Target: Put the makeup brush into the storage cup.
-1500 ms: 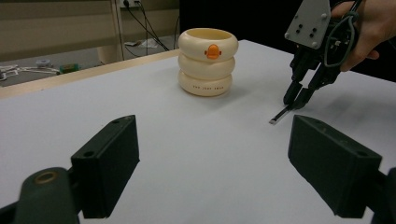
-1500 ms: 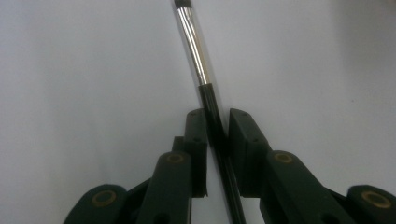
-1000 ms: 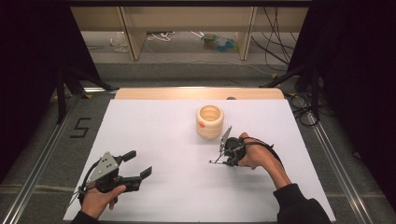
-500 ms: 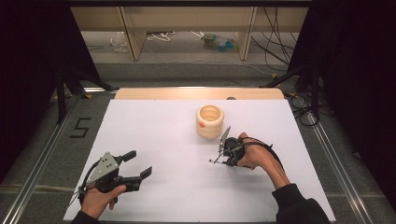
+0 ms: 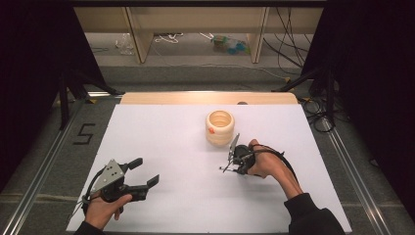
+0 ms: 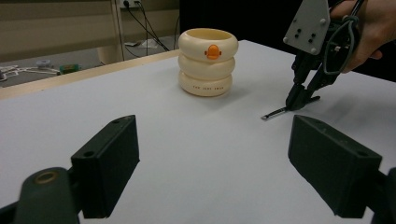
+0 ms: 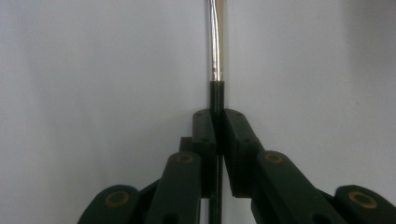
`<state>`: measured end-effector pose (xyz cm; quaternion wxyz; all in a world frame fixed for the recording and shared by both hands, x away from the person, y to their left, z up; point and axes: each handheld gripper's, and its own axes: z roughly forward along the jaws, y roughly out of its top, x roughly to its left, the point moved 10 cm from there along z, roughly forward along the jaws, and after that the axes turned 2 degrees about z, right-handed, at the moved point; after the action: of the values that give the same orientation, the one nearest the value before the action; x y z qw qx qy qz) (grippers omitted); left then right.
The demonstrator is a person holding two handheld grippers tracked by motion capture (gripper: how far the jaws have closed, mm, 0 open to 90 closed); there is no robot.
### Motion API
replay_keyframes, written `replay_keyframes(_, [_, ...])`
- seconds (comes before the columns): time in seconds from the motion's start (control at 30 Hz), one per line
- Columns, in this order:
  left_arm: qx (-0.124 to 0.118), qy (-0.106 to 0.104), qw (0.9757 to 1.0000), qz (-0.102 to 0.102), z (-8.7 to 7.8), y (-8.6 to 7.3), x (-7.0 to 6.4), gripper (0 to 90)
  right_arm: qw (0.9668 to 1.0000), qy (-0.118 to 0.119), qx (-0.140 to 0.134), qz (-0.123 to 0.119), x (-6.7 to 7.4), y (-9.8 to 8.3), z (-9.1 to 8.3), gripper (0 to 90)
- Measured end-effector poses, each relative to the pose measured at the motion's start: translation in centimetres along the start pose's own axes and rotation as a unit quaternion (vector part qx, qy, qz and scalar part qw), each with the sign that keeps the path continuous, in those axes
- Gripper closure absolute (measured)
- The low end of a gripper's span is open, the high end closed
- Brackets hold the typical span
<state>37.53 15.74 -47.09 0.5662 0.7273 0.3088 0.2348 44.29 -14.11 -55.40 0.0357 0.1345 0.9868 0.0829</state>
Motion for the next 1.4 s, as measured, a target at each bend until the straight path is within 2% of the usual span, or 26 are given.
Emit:
replay_keyframes(0.37, [-0.001,0.000,1.0000,0.000,0.0,0.0,0.0,16.4,1.0000,-0.006,0.001,0.003,0.0,0.0,0.0,84.1])
replay_keyframes(0.67, [-0.001,-0.001,1.0000,-0.001,0.0,0.0,0.0,16.4,0.9999,0.002,-0.006,0.015,0.1,0.0,-0.1,84.1])
replay_keyframes(0.7, [-0.001,-0.002,1.0000,-0.001,0.0,0.0,0.0,16.4,0.9999,0.005,-0.010,0.008,0.0,0.0,-0.1,84.2])
replay_keyframes(0.77, [-0.001,0.000,1.0000,-0.006,0.0,0.0,0.0,16.4,0.9997,0.005,-0.020,0.012,0.0,0.1,-0.3,84.2])
replay_keyframes(0.93, [-0.002,-0.002,1.0000,-0.003,0.0,0.1,0.0,16.4,0.9984,0.009,-0.052,0.019,-0.2,0.6,-1.2,84.1])
replay_keyframes(1.17, [0.000,-0.001,1.0000,-0.003,0.0,0.0,-0.1,16.4,0.9965,-0.004,-0.079,0.029,-0.9,0.6,-2.3,84.1])
replay_keyframes(1.33, [0.001,0.000,1.0000,-0.002,0.0,0.0,0.0,16.4,0.9925,-0.003,-0.116,0.038,-1.1,1.2,-3.2,84.1])
replay_keyframes(1.4, [0.000,0.000,1.0000,-0.004,0.0,0.0,-0.1,16.4,0.9894,-0.016,-0.139,0.040,-1.5,1.7,-3.5,84.1])
